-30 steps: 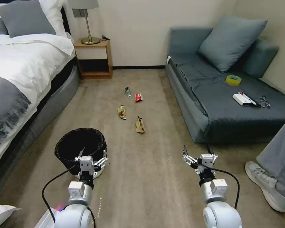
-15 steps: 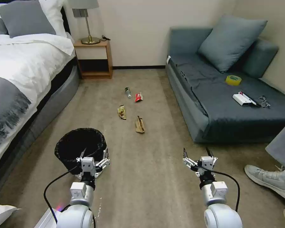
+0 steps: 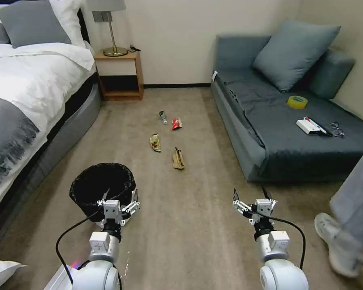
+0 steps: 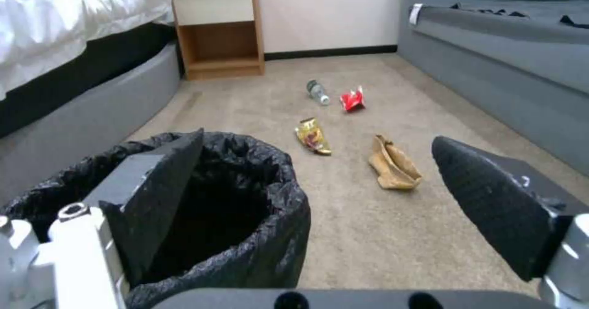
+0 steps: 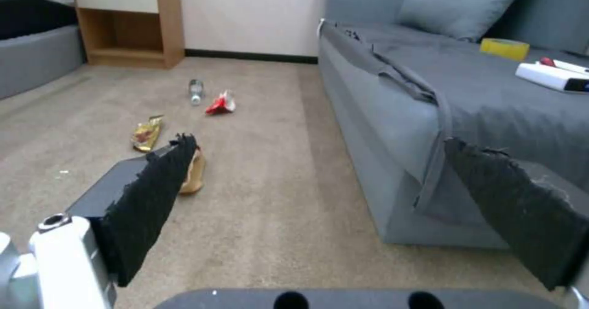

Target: Pick up the trash bin, then pick up the garbage on the floor and place it into the trash bin.

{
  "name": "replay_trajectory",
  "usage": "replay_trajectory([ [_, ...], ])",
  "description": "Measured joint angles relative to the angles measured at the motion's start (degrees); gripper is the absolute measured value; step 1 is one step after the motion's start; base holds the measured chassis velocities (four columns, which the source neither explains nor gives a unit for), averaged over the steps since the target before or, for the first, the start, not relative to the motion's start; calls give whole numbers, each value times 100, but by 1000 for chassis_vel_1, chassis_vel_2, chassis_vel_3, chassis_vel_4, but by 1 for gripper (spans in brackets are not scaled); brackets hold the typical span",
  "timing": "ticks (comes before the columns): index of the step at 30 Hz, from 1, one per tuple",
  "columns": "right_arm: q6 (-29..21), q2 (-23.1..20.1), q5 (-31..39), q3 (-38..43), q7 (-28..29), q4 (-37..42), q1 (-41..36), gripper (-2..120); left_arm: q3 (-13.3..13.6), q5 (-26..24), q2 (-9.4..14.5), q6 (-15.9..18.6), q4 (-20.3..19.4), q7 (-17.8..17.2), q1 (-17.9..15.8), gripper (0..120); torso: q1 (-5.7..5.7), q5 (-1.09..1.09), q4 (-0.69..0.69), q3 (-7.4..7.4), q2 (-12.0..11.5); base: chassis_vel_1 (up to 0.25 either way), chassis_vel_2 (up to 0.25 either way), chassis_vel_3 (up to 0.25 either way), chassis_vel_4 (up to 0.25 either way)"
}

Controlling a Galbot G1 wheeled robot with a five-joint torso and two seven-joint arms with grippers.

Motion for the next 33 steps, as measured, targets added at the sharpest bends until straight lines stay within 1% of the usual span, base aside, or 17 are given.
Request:
replay_trajectory([
  [5, 2, -1, -4, -7, 7, 6, -3, 100, 13, 20, -30, 25, -36, 0, 21, 100, 0, 0, 1, 0, 0, 0, 0, 0, 0],
  [7, 95, 16, -139, -174, 215, 217, -139, 100, 179, 230, -294, 293, -347, -49, 179, 100, 0, 0, 1, 1, 0, 0, 0, 0, 0],
  [8, 95, 16, -139, -174, 215, 217, -139, 100, 179, 230, -294, 293, -347, -49, 179, 100, 0, 0, 1, 1, 0, 0, 0, 0, 0],
  [9, 200, 43, -274, -370, 417, 439, -282, 100, 308, 368, -471, 460, -553, -66, 282, 100, 0, 0, 1, 0, 0, 0, 0, 0, 0],
  [11, 422, 92, -567, -747, 870, 915, -581, 100, 372, 472, -596, 593, -700, -98, 357, 100, 0, 1, 0, 0, 0, 0, 0, 0, 0],
  [12, 509, 110, -658, -878, 1047, 1073, -678, 100, 377, 474, -617, 629, -701, -101, 364, 100, -1, -4, -2, 0, 0, 0, 0, 0, 0],
  [14, 562, 108, -675, -916, 1148, 1101, -689, 100, 355, 474, -618, 639, -694, -101, 365, 100, 0, -2, 0, 0, 0, 0, 0, 0, 0],
  [15, 588, 105, -677, -932, 1184, 1103, -690, 100, 329, 474, -617, 644, -680, -102, 365, 100, 0, 2, 0, 0, 0, 0, 0, 0, 0],
  [17, 626, 96, -671, -936, 1223, 1102, -690, 100, 299, 473, -618, 652, -642, -106, 364, 100, 0, -2, 0, 0, 0, 0, 0, 0, 0],
  [20, 647, 93, -661, -936, 1229, 1084, -687, 100, 256, 460, -618, 699, -633, -142, 359, 100, 0, 1, 0, 0, 0, 0, 0, 0, 0],
  [22, 676, 80, -641, -932, 1231, 1055, -686, 100, 108, 274, -639, 938, -709, -321, 281, 100, 0, -1, 0, 0, 0, 0, 0, 0, 0],
  [23, 676, 80, -641, -932, 1231, 1055, -686, 100, 108, 274, -639, 938, -709, -321, 281, 100, 0, -1, 0, 0, 0, 0, 0, 0, 0],
  [25, 710, 62, -632, -915, 1231, 1027, -685, 100, -85, 52, -641, 1159, -820, -506, 163, 100, 0, 0, 0, 0, 0, 0, 0, 0, 0],
  [27, 738, 37, -621, -895, 1229, 993, -681, 100, -384, -258, -626, 1453, -927, -784, -20, 100, 0, -1, 0, 0, 0, 0, 0, 0, 0],
  [28, 738, 37, -621, -895, 1229, 993, -681, 100, -384, -258, -626, 1453, -927, -784, -20, 100, 0, -1, 0, 0, 0, 0, 0, 0, 0],
  [32, 750, -22, -570, -893, 1221, 951, -664, 100, -1117, -1134, -445, 2257, -935, -1455, -487, 100, 0, 0, 0, 0, 0, 0, 0, 0, 0],
  [33, 750, -22, -570, -893, 1221, 951, -664, 100, -1117, -1134, -445, 2257, -935, -1455, -487, 100, 0, 0, 0, 0, 0, 0, 0, 0, 0],
])
